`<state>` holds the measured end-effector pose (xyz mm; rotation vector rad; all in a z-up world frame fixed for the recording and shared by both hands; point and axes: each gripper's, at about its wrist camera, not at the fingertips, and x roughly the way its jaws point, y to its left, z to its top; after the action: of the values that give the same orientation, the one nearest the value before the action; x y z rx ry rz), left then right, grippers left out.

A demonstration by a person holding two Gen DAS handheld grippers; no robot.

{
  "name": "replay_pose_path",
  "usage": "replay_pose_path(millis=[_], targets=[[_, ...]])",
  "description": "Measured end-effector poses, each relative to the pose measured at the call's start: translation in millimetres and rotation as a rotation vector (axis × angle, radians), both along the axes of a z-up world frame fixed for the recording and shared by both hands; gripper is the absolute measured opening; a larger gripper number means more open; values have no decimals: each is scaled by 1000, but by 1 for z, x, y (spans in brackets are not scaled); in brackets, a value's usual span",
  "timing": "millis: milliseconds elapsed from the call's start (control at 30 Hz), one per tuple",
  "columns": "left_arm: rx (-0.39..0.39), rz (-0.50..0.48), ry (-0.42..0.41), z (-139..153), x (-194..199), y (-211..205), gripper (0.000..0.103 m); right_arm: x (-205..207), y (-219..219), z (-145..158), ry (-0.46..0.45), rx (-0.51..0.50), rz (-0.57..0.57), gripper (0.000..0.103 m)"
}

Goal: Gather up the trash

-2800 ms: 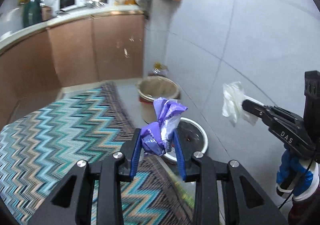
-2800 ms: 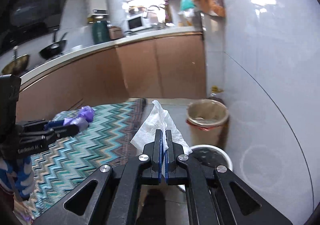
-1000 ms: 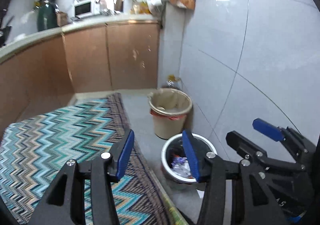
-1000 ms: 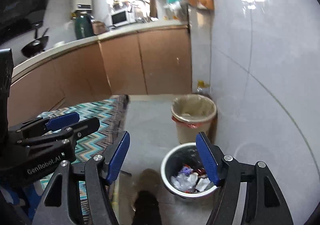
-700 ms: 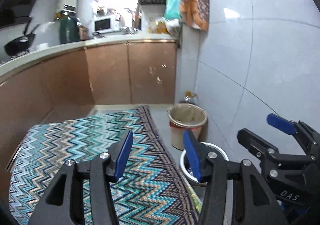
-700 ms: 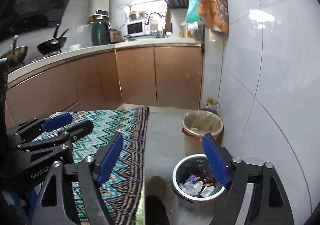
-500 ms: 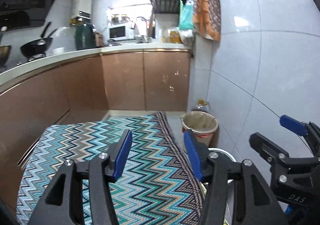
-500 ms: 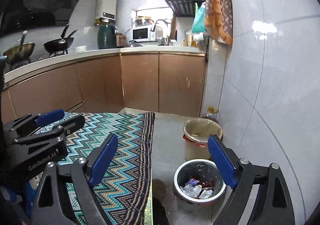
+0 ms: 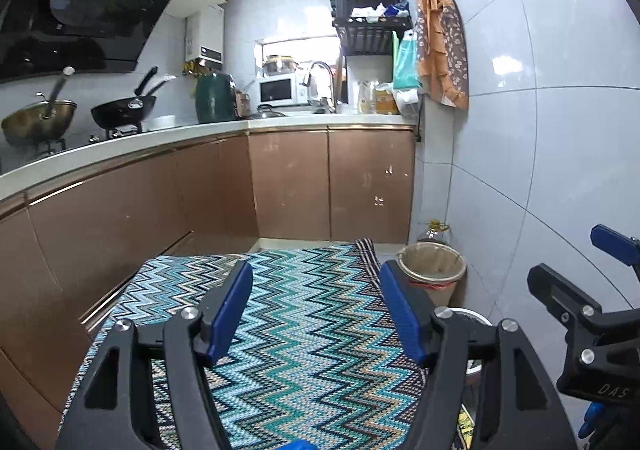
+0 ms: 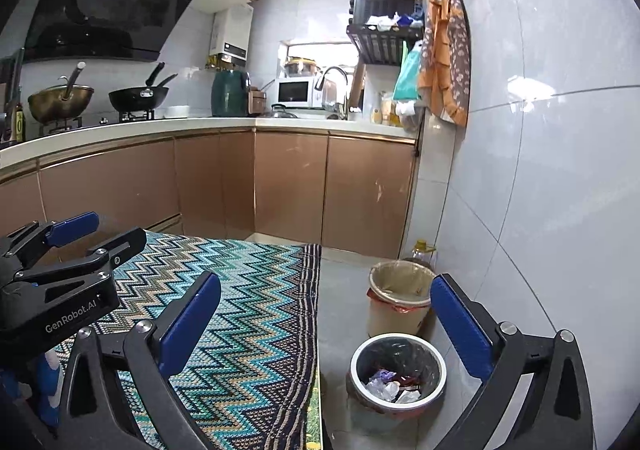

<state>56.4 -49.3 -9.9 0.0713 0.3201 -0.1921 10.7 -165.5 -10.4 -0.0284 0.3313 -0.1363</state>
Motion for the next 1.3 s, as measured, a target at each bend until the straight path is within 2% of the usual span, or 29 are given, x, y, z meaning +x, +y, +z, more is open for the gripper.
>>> replay_pose_path(millis=[233, 700, 1300], targets=[[5, 52, -45, 6, -20, 9, 64, -22, 5, 6, -36, -11, -10, 103], [7, 114, -65, 10, -40, 23, 65, -47, 2, 17, -99, -10, -53, 103], [22, 116, -100, 12, -55, 21, 65, -62, -4, 19, -130, 5, -101, 103]])
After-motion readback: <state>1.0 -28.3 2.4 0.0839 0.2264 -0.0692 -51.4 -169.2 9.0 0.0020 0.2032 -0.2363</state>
